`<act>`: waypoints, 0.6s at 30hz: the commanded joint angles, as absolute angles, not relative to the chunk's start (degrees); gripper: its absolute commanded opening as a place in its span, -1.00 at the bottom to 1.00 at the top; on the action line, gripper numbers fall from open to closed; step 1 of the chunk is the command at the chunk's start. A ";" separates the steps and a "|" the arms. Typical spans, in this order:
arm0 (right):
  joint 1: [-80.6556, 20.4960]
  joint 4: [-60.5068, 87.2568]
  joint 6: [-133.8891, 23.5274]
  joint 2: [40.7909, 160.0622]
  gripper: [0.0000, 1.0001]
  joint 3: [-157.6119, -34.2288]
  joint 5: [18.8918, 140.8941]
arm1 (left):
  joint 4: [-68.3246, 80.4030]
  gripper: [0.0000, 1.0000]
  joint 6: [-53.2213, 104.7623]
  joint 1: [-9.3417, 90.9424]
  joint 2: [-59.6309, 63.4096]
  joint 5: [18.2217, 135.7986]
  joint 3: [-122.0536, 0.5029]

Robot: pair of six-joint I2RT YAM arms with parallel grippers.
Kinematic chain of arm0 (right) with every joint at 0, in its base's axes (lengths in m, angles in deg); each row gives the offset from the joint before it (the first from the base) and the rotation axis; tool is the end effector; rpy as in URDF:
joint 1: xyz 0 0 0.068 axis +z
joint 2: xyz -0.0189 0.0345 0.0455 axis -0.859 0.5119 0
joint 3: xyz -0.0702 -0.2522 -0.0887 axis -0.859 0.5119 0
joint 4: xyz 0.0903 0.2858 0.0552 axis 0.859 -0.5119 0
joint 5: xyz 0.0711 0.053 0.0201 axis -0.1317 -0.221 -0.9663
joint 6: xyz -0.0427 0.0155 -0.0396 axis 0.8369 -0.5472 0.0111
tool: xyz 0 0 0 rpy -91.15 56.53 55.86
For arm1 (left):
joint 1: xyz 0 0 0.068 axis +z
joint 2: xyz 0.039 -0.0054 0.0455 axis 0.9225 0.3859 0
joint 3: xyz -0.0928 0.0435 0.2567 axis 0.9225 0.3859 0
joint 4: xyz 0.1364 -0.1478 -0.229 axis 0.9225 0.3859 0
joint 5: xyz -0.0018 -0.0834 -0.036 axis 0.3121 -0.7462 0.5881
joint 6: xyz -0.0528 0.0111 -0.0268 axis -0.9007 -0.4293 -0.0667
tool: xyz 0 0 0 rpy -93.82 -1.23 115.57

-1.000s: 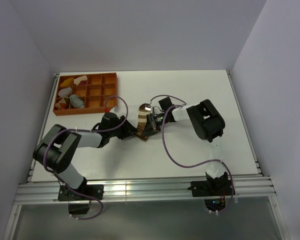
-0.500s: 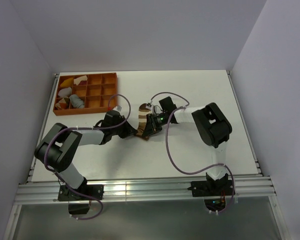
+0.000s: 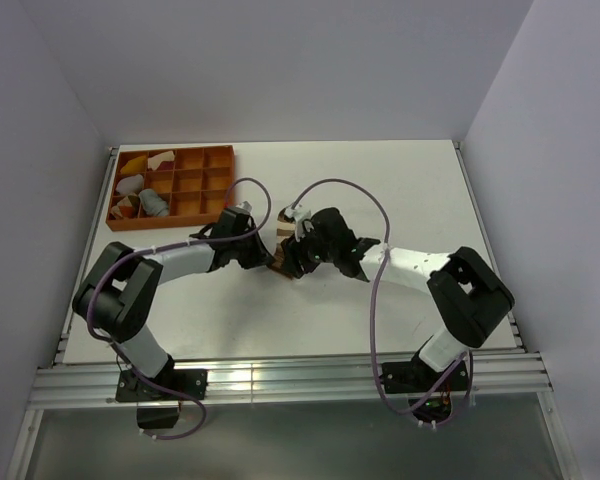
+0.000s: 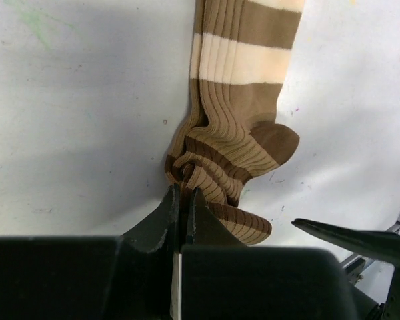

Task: Roll the socks
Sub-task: Roll the sock at the center of the board.

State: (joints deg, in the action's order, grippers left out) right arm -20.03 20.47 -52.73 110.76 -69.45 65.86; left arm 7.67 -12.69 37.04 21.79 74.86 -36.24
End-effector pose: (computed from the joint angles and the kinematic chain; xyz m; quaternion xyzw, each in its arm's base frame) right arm 0.2810 0.2502 0.1626 -0.3432 0.8085 0.3215 0.3538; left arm 0.3112 -0.1909 0.1190 -0.1266 0.9191 -0.2989 0.2233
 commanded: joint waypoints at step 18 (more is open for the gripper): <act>-1.46 31.10 -38.08 117.78 0.10 -67.48 102.47 | 16.32 -0.99 -8.62 36.54 25.27 73.58 -42.57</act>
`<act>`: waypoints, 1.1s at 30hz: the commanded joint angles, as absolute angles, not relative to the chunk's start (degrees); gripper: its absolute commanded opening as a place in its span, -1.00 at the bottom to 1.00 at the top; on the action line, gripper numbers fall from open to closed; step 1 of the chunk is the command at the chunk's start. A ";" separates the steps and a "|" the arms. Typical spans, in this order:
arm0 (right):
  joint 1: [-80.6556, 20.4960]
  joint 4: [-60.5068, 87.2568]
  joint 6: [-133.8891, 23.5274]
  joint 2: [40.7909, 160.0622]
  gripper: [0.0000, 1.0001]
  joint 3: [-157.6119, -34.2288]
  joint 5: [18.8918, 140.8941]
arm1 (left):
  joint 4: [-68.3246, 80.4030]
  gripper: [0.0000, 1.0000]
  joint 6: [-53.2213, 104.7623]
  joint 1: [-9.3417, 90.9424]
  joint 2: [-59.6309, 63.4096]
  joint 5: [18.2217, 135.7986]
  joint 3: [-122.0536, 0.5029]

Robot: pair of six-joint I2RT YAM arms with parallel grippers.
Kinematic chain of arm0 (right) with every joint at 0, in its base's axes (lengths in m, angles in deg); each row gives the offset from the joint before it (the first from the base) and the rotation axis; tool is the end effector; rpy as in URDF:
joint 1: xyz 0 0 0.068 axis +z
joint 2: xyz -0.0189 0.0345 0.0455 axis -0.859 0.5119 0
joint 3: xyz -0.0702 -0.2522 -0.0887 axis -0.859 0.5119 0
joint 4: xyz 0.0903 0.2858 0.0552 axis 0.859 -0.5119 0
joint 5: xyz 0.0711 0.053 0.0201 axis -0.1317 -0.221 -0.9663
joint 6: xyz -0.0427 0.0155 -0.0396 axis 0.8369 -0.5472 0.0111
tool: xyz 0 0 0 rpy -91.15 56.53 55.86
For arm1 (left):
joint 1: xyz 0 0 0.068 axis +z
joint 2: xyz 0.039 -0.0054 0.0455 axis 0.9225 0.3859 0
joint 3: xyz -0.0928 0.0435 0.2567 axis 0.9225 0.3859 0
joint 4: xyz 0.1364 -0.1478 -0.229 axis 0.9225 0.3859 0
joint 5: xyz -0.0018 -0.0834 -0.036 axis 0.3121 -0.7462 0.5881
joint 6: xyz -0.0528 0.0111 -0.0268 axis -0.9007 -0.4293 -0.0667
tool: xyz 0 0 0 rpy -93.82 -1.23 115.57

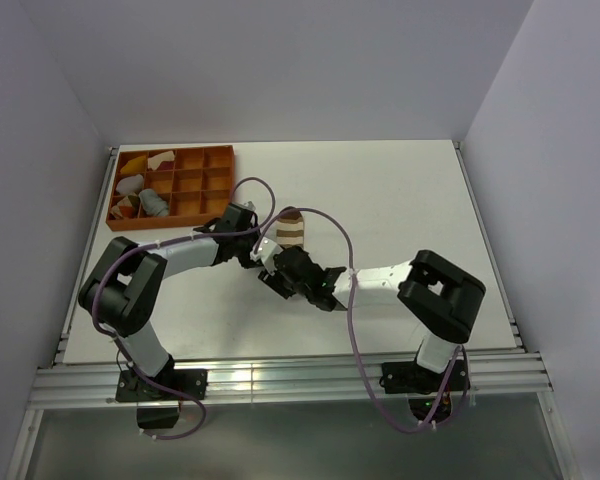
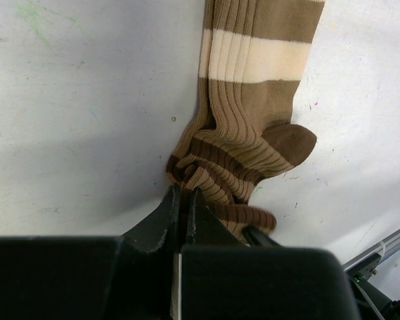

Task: Roll the socks
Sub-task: Roll the sock at the center of the board.

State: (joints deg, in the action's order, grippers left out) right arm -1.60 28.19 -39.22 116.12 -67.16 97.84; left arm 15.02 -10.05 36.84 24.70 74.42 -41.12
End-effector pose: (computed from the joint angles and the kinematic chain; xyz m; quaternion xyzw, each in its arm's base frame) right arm 0.2107 0.3170 0.1268 -0.4532 0.7626 0.1137 0.4474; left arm 0.3197 -0.1977 0.1187 -0.1088 0.9371 -0.2704 0.1922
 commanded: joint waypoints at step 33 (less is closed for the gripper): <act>-12.35 8.62 -48.27 126.03 -1.00 -80.66 67.61 | 6.76 0.30 -15.38 40.76 11.22 78.94 -30.63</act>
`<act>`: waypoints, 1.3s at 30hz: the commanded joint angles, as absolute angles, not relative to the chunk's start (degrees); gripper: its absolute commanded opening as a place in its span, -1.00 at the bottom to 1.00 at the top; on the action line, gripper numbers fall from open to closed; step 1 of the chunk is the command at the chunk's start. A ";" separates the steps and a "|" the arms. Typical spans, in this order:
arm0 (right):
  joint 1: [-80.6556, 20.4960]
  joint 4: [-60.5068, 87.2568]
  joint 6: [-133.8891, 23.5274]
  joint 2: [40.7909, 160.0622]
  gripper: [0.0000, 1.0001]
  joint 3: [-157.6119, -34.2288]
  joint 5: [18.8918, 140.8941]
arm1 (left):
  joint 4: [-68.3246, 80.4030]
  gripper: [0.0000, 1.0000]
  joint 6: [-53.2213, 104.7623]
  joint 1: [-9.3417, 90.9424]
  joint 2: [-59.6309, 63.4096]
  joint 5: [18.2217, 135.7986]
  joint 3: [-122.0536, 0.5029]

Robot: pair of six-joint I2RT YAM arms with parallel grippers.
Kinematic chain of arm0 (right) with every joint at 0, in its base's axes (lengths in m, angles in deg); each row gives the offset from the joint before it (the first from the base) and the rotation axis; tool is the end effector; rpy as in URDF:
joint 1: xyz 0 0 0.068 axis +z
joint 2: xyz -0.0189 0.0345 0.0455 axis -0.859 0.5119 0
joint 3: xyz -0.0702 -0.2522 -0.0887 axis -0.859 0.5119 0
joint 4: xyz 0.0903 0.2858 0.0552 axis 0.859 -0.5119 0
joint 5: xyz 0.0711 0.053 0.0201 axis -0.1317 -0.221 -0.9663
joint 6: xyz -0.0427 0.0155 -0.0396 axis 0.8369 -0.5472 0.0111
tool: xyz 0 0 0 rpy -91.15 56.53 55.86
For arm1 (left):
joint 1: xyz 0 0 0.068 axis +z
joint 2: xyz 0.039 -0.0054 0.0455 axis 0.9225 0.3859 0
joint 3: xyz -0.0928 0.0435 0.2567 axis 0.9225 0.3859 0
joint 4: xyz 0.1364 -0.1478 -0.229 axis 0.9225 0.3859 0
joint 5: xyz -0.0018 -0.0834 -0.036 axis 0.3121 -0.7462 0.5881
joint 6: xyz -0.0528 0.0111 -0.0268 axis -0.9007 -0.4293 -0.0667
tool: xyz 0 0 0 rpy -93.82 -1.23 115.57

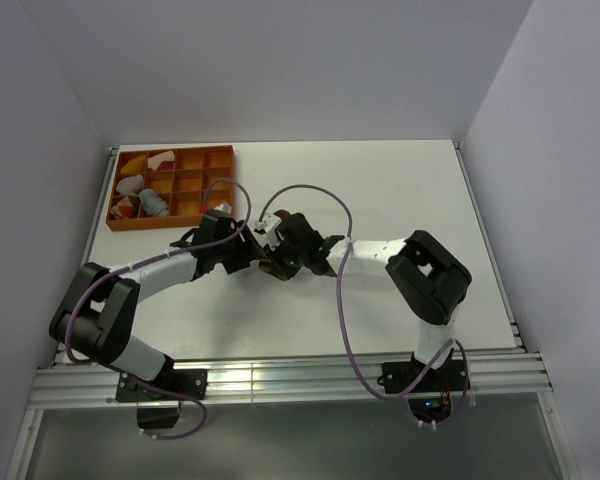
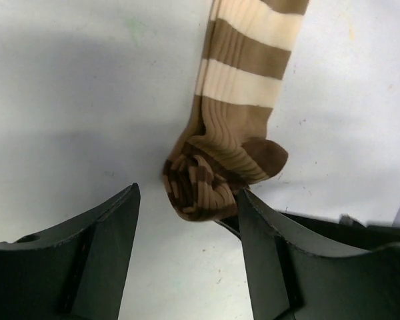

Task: Roll the socks
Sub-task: Roll the sock at the center of the board.

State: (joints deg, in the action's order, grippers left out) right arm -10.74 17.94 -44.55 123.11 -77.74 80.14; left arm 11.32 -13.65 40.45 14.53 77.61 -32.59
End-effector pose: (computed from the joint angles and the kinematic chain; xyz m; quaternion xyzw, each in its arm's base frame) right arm 0.2712 0.3146 0.1250 -0.4255 0.8080 0.2077 0.3506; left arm 0.3023 -0.1597 0.1352 -0.1705 0.9136 -0.2770 0.2439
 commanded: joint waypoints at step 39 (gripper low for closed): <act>-22.65 -4.76 -54.17 138.53 -0.82 -96.41 44.46 | -6.89 -0.65 -20.84 41.20 11.91 76.04 -16.81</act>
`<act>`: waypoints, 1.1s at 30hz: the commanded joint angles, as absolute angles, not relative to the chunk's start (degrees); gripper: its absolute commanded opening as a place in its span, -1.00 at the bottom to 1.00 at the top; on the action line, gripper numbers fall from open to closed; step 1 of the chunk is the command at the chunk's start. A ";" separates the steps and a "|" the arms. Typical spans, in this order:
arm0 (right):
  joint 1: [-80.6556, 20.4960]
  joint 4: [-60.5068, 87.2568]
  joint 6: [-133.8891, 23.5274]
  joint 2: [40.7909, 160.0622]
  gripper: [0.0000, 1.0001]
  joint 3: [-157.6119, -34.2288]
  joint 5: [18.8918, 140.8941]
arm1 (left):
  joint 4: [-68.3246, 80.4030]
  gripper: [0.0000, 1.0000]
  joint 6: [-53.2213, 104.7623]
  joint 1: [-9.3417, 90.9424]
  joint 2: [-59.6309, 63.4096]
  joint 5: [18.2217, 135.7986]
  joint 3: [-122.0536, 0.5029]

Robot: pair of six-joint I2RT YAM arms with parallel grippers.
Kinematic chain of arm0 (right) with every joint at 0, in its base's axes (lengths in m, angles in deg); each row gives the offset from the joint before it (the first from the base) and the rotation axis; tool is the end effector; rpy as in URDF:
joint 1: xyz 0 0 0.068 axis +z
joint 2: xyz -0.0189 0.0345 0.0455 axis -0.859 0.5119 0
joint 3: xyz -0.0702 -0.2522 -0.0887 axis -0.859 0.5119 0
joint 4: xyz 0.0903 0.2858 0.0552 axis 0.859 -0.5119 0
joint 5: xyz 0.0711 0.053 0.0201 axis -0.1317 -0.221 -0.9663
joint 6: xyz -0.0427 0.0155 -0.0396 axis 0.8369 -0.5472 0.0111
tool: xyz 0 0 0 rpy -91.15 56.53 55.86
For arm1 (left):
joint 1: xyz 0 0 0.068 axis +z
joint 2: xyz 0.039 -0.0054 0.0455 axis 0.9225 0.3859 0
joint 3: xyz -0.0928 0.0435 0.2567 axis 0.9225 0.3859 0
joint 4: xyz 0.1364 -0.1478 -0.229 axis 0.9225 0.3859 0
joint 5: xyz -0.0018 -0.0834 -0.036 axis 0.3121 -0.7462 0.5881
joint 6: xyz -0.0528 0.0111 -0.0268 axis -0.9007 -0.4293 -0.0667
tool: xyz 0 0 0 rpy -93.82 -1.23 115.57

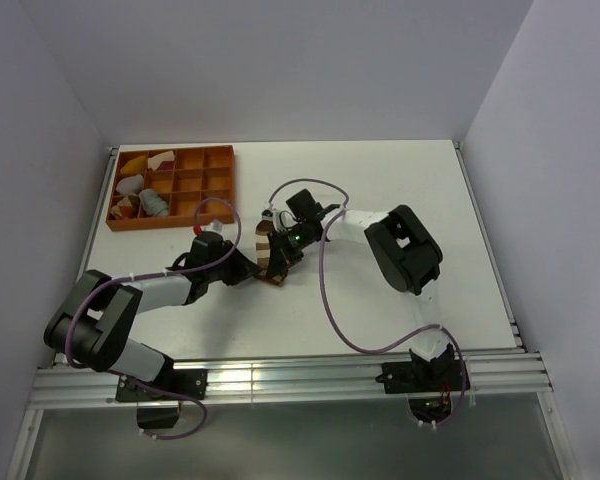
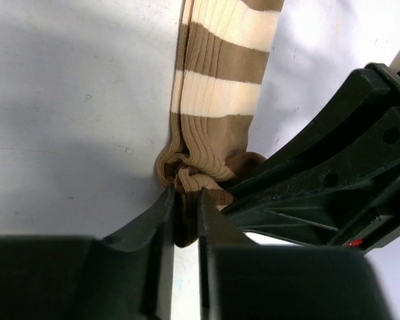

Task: Roll the socks
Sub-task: Roll the sock at the center of the board.

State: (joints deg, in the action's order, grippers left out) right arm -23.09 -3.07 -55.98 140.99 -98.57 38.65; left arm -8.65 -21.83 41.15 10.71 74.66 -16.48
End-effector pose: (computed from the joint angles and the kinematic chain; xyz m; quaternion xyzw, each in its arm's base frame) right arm 0.3551 0.3006 0.0955 -0.3191 0.8271 0.4578 0.0668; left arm 0.2612 -0.1373 0.0960 -0.2183 0.8748 -0.3491 0.2553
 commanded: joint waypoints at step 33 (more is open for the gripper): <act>-1.03 18.36 -31.32 117.25 0.09 -75.83 95.97 | 9.81 -0.99 -11.17 41.28 18.59 71.91 -30.62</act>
